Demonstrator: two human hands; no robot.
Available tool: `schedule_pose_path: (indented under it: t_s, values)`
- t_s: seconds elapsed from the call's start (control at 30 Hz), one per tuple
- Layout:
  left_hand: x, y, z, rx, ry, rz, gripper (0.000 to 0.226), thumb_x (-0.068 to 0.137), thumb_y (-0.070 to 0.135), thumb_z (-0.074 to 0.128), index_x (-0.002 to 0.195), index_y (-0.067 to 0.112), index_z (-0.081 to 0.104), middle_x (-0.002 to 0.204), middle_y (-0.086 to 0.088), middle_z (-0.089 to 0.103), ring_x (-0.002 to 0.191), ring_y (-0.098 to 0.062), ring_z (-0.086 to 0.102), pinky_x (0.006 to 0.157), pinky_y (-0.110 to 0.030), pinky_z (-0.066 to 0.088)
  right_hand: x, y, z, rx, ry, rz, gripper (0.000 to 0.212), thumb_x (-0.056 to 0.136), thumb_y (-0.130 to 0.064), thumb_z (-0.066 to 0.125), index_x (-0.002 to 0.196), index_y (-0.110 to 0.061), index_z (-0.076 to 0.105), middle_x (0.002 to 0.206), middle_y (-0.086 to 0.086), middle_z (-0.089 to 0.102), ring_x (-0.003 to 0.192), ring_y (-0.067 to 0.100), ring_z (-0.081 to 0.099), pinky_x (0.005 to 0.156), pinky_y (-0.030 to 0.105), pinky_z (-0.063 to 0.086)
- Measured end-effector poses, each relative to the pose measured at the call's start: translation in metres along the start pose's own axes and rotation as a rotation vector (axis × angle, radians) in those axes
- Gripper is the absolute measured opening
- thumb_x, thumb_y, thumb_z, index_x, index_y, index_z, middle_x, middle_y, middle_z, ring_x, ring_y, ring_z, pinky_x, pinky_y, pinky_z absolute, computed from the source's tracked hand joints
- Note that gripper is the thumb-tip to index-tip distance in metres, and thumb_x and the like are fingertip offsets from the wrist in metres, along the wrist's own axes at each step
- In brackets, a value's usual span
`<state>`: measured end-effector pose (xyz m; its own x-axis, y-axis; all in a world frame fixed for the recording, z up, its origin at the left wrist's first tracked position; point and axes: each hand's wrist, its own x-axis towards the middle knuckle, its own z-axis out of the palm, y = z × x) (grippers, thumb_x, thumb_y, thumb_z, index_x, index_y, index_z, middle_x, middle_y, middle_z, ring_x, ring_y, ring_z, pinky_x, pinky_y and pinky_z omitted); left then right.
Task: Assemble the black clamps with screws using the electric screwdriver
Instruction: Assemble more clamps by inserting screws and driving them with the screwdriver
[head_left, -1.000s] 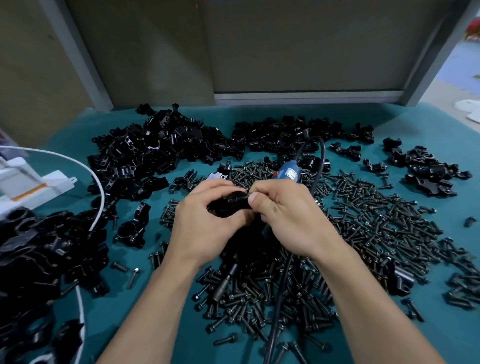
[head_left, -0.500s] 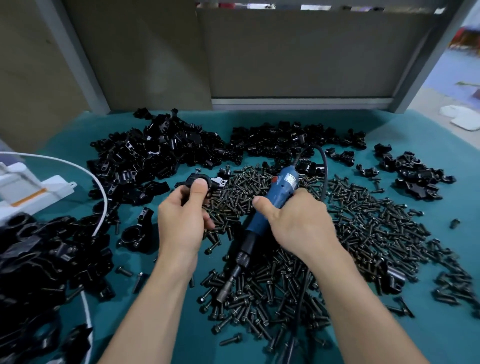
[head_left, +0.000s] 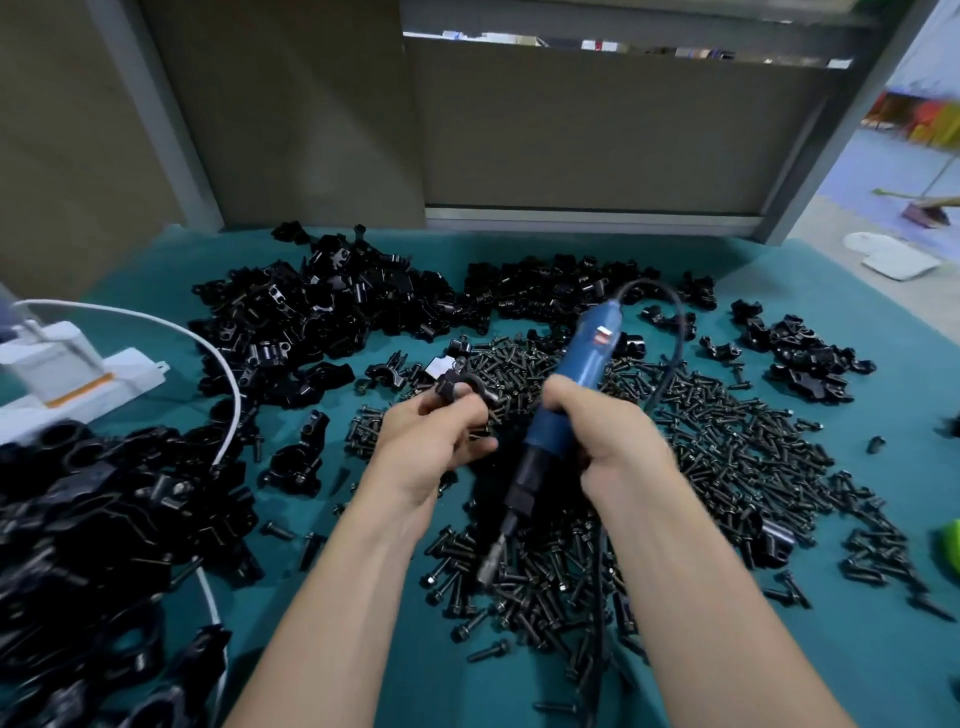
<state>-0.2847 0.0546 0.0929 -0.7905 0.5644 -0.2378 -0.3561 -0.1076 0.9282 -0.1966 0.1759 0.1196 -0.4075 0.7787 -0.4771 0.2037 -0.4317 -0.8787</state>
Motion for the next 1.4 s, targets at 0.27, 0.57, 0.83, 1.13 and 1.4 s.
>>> schedule_pose_path:
  t_s: [0.27, 0.57, 0.83, 1.13, 1.4]
  values:
    - [0.000, 0.001, -0.014, 0.036, 0.051, 0.035, 0.017, 0.096, 0.022, 0.063, 0.092, 0.006, 0.066, 0.053, 0.008, 0.035, 0.042, -0.010, 0.029, 0.039, -0.024, 0.035, 0.011, -0.013, -0.018, 0.547, -0.398, 0.031, 0.030, 0.087, -0.007, 0.064, 0.116, -0.009, 0.055, 0.085, 0.013, 0.058, 0.088, 0.038, 0.075, 0.080, 0.059, 0.061]
    - [0.002, -0.012, -0.008, 0.829, 0.263, 0.207, 0.034, 0.078, 0.032, 0.079, 0.060, 0.017, 0.055, 0.042, 0.011, 0.053, 0.033, -0.006, 0.042, 0.034, -0.017, 0.030, 0.045, -0.050, -0.014, 0.771, -0.320, -0.095, 0.025, 0.090, 0.006, 0.064, 0.099, -0.010, 0.048, 0.059, 0.004, 0.051, 0.047, 0.013, 0.049, 0.046, 0.025, 0.046]
    - [-0.006, -0.016, 0.009, 1.304, 0.346, 0.370, 0.039, 0.079, 0.023, 0.077, 0.053, 0.021, 0.049, 0.039, 0.008, 0.046, 0.038, -0.008, 0.043, 0.042, -0.024, 0.027, 0.062, -0.059, -0.007, 0.937, -0.315, -0.137, 0.020, 0.089, 0.008, 0.059, 0.093, -0.009, 0.048, 0.060, 0.004, 0.049, 0.049, 0.014, 0.048, 0.048, 0.027, 0.045]
    - [-0.003, -0.021, 0.004, 1.354, 0.370, 0.550, 0.039, 0.073, 0.020, 0.088, 0.053, 0.025, 0.055, 0.045, 0.012, 0.043, 0.046, 0.001, 0.038, 0.049, -0.021, 0.021, 0.074, -0.056, -0.008, 1.017, -0.288, -0.033, 0.021, 0.089, 0.009, 0.059, 0.087, -0.009, 0.048, 0.059, 0.004, 0.051, 0.048, 0.014, 0.050, 0.048, 0.026, 0.047]
    - [0.002, -0.018, -0.006, 1.389, 0.313, 0.533, 0.023, 0.073, 0.013, 0.083, 0.064, 0.022, 0.064, 0.055, 0.011, 0.054, 0.054, -0.001, 0.045, 0.051, -0.022, 0.026, 0.077, -0.052, -0.008, 0.999, -0.317, -0.011, 0.022, 0.089, 0.008, 0.059, 0.091, -0.010, 0.048, 0.060, 0.005, 0.052, 0.049, 0.014, 0.051, 0.048, 0.026, 0.047]
